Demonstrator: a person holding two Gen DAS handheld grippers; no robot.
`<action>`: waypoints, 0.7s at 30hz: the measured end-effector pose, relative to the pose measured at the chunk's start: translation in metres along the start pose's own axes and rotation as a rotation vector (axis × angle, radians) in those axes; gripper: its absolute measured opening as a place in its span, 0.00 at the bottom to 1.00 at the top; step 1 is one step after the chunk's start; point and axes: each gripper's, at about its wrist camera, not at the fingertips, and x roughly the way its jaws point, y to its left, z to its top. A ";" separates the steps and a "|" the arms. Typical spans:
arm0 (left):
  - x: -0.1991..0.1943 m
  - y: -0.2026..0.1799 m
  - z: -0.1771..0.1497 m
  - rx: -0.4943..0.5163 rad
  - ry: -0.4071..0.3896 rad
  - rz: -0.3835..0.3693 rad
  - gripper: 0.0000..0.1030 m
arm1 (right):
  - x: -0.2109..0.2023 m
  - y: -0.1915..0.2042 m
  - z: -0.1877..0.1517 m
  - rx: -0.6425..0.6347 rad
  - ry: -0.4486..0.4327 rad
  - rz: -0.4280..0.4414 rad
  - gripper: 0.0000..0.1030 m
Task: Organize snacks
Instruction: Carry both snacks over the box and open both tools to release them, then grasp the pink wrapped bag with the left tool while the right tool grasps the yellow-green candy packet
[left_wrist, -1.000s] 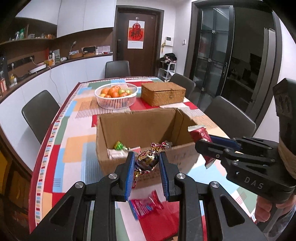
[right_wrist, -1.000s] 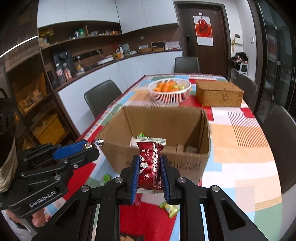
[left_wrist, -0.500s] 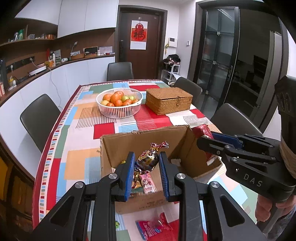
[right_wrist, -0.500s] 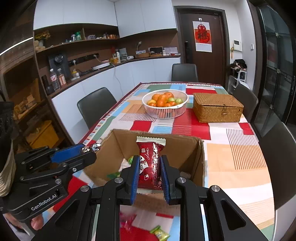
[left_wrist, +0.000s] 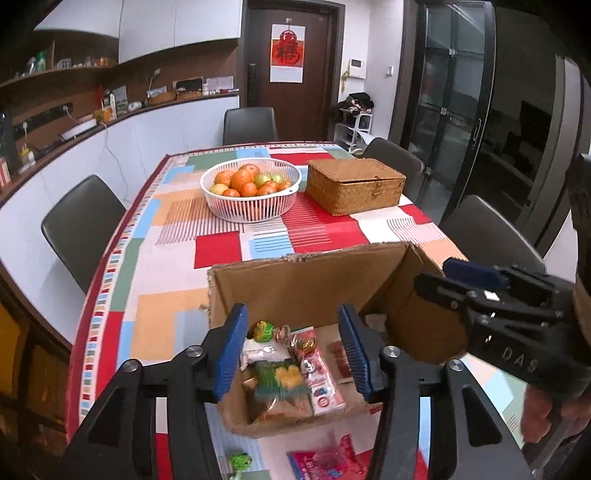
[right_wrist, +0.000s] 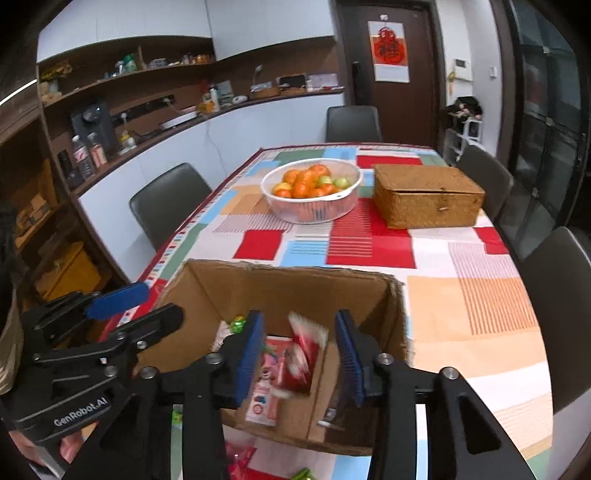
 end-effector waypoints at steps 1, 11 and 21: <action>-0.003 -0.001 -0.002 0.011 -0.005 0.002 0.55 | -0.003 0.000 -0.002 -0.006 -0.003 -0.008 0.41; -0.040 -0.019 -0.024 0.104 -0.049 0.003 0.64 | -0.040 0.013 -0.027 -0.087 -0.028 -0.011 0.49; -0.058 -0.032 -0.064 0.193 -0.011 -0.001 0.67 | -0.058 0.023 -0.059 -0.156 0.024 -0.006 0.51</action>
